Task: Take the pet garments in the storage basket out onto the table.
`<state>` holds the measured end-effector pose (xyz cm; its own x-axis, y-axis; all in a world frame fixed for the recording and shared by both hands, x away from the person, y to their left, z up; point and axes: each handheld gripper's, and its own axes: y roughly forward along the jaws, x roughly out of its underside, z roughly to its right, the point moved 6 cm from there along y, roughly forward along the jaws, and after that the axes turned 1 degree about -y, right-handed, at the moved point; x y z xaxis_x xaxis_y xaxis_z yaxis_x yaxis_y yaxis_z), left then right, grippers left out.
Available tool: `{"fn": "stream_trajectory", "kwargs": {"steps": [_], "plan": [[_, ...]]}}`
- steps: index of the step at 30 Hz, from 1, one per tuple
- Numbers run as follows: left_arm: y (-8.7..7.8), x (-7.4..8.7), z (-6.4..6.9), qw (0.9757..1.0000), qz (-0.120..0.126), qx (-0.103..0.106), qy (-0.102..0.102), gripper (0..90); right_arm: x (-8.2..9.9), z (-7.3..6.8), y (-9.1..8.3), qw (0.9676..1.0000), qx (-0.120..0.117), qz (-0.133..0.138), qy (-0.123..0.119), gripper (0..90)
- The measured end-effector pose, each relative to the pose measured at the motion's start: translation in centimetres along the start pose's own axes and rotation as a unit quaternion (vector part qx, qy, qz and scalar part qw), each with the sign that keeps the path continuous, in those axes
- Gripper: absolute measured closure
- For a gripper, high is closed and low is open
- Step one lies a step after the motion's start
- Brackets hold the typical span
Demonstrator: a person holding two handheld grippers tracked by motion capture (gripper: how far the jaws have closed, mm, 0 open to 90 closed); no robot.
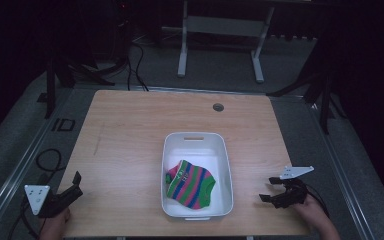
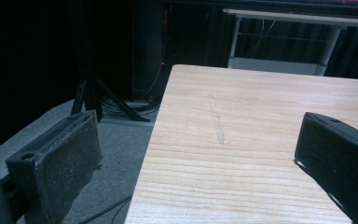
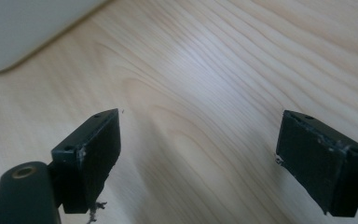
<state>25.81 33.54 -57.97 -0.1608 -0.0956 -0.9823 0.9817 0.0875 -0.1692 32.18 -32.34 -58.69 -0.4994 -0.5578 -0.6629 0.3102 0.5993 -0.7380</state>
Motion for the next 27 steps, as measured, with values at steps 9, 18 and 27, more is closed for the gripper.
{"fn": "stream_trajectory", "kwargs": {"steps": [9, 18, 27], "plan": [[0.0, 0.0, 0.0, 1.0000, 0.001, -0.002, 0.001, 0.9, -3.9, -2.5, -0.6, 0.9981, -0.041, 0.004, -0.047, 13.5], [0.0, 0.0, 0.0, 1.0000, 0.002, -0.001, 0.000, 1.0, -7.5, -4.4, -1.1, 0.9946, -0.066, -0.004, -0.079, 13.5], [0.0, 0.0, 0.0, 1.0000, 0.002, 0.000, 0.000, 0.9, -11.6, -6.3, -1.0, 0.9899, -0.065, -0.009, -0.126, 12.9]]}}
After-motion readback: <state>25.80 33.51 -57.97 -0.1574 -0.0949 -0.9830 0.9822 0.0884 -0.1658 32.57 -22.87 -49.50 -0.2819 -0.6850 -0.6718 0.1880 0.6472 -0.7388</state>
